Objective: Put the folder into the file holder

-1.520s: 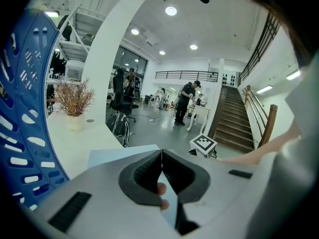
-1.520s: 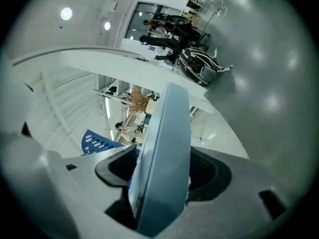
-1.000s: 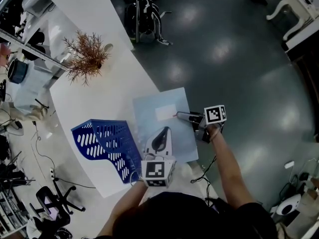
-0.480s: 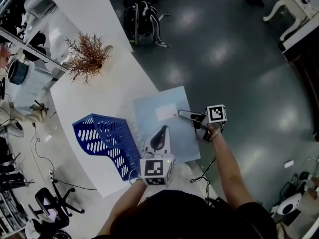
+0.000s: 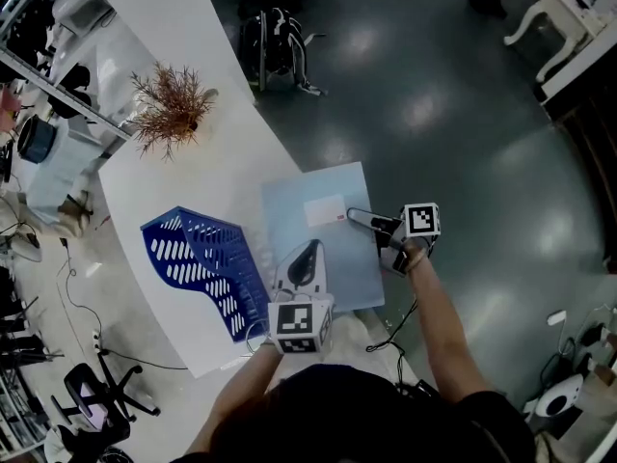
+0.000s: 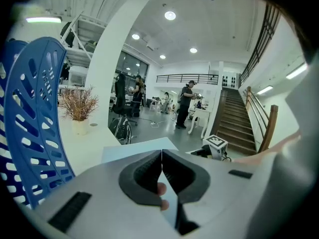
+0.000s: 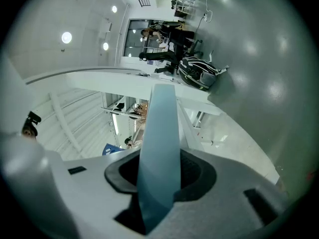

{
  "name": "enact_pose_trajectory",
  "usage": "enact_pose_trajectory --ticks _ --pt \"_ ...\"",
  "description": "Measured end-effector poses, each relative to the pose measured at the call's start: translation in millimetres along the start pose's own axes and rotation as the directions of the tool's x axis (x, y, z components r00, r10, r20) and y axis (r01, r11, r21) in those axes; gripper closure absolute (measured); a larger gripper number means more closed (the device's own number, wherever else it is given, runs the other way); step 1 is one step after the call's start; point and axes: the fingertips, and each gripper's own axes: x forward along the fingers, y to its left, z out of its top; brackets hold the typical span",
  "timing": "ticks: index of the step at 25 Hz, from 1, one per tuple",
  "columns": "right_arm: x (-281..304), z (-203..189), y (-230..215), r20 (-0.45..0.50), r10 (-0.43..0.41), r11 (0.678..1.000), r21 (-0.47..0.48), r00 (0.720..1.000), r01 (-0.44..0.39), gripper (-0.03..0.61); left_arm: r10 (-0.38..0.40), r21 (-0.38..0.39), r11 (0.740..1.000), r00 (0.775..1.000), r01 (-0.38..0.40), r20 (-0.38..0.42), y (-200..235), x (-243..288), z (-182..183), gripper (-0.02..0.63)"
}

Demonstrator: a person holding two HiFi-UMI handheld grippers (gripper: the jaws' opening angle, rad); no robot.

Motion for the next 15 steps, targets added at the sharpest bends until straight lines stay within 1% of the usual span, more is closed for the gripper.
enact_pose_trajectory --ticks 9,15 --pt "-21 4 18 0.077 0.007 1.0 -0.017 0.997 -0.006 0.437 0.016 0.011 1.0 1.0 -0.016 0.008 -8 -14 2 0.607" --pt "-34 3 28 0.131 -0.008 0.999 -0.039 0.991 0.013 0.437 0.033 0.012 0.999 0.999 -0.033 0.019 -9 -26 3 0.607"
